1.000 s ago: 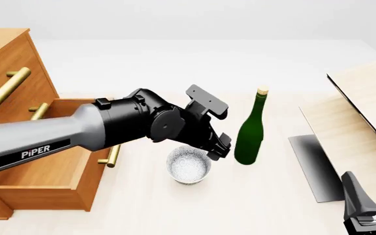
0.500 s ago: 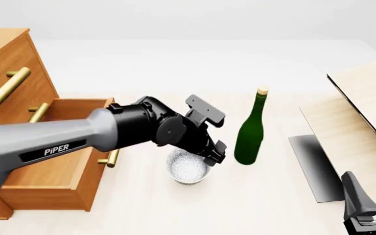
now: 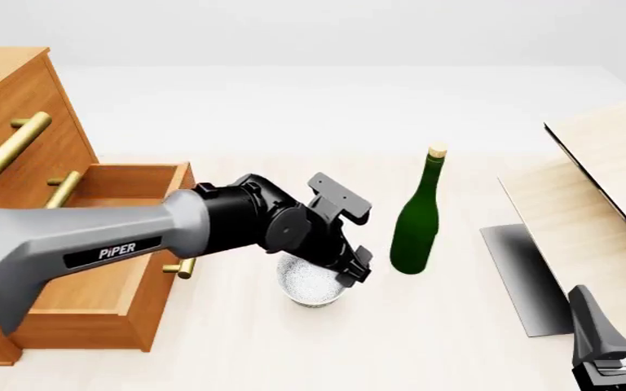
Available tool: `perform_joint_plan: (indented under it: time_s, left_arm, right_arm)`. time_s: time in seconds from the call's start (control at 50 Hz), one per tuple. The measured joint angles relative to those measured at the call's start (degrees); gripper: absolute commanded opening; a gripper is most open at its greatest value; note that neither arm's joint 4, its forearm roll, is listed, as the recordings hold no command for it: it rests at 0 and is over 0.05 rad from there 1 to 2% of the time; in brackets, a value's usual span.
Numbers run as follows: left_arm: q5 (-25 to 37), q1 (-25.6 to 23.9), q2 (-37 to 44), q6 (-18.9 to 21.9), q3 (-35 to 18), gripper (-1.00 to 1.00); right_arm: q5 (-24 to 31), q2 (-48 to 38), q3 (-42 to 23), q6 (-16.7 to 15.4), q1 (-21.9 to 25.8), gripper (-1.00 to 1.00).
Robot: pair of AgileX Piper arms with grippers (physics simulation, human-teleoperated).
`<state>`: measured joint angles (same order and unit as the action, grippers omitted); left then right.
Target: Put the bowl in the bottom drawer of the cabinet.
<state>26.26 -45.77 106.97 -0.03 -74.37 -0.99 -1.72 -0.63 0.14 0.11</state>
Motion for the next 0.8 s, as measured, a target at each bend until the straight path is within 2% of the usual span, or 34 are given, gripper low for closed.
perform_joint_plan:
  time_s: [0.8]
  left_arm:
    - [-2.52,-1.77,2.70,-2.86,2.25,1.00]
  right_arm:
    - [0.00,0.00,0.00,0.00,0.00,1.00]
